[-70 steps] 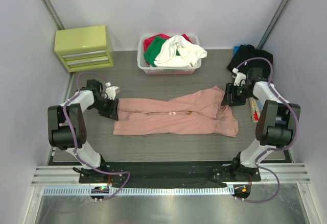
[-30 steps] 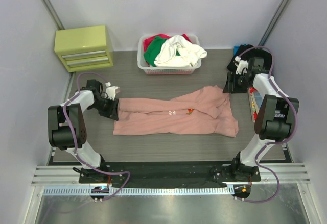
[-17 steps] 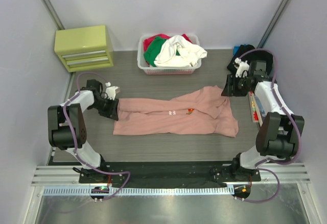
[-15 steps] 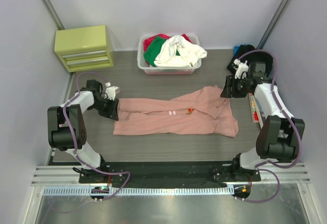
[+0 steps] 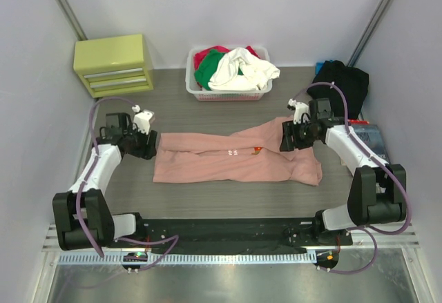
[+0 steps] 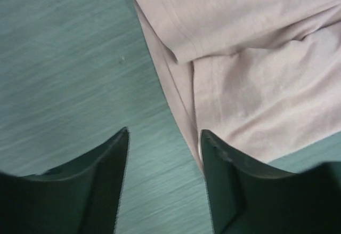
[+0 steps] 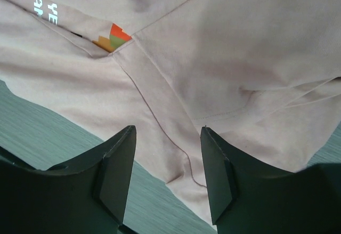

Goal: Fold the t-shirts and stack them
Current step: Fold the other side of the tshirt into a rectangle

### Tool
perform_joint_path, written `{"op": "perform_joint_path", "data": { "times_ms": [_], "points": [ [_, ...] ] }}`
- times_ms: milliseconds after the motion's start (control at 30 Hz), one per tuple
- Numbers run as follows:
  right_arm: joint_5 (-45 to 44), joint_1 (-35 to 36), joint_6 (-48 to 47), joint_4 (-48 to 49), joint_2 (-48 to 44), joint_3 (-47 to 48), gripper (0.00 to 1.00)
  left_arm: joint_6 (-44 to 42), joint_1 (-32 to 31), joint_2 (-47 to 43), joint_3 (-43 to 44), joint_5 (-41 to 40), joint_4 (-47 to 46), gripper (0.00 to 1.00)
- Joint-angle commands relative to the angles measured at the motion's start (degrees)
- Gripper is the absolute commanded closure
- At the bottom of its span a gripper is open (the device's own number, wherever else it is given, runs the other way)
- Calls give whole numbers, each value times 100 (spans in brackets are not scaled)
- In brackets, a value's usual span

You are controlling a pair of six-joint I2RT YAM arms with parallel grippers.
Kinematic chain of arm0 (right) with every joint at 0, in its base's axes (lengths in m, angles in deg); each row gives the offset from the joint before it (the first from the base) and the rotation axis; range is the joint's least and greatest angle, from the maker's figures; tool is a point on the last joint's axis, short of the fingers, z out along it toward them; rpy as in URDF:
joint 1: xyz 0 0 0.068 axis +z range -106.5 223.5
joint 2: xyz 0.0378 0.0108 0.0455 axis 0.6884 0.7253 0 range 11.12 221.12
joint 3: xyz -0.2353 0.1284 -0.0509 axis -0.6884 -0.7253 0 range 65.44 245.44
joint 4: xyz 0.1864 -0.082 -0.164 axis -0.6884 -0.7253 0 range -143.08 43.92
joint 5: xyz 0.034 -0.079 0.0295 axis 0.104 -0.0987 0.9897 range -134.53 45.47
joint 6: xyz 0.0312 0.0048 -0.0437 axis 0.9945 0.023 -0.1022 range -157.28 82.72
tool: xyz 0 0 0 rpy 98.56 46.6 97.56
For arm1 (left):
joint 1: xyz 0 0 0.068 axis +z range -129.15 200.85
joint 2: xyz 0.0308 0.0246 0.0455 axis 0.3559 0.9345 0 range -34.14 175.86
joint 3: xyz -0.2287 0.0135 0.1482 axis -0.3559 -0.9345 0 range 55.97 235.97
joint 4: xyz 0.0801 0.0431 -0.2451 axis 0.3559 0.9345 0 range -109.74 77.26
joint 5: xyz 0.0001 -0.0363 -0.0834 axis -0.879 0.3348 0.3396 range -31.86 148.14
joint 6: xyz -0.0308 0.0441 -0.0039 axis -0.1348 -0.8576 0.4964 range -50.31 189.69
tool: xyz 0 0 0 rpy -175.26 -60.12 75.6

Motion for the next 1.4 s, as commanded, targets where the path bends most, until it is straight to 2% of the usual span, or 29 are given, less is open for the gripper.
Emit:
{"op": "perform_joint_path", "data": {
  "times_ms": [0,100,233,267,367,533,733,1133,1367],
  "points": [
    [-120,179,58,295,77,181,43,148,-31,634,469,-131,-243,37],
    [-120,249,58,295,68,269,43,324,-23,1585,1180,325,242,34],
    [-427,293,-74,286,-80,155,43,500,-22,2212,1735,1309,671,34],
    [-445,311,-109,303,-98,77,43,509,-22,2317,1867,1763,813,34],
    [-498,320,-109,347,-142,-47,43,571,-22,2555,2193,2328,1051,34],
    [-498,337,-118,418,-81,-109,43,571,-14,2389,2185,2356,1034,33],
    [-525,346,-92,471,-55,-91,43,535,12,2854,2378,2418,1394,35],
    [-542,346,-109,532,-72,-214,43,887,101,2477,2053,1750,823,34],
    [-560,355,-109,558,-55,-223,43,957,83,2810,2115,1680,867,35]
  ]
}}
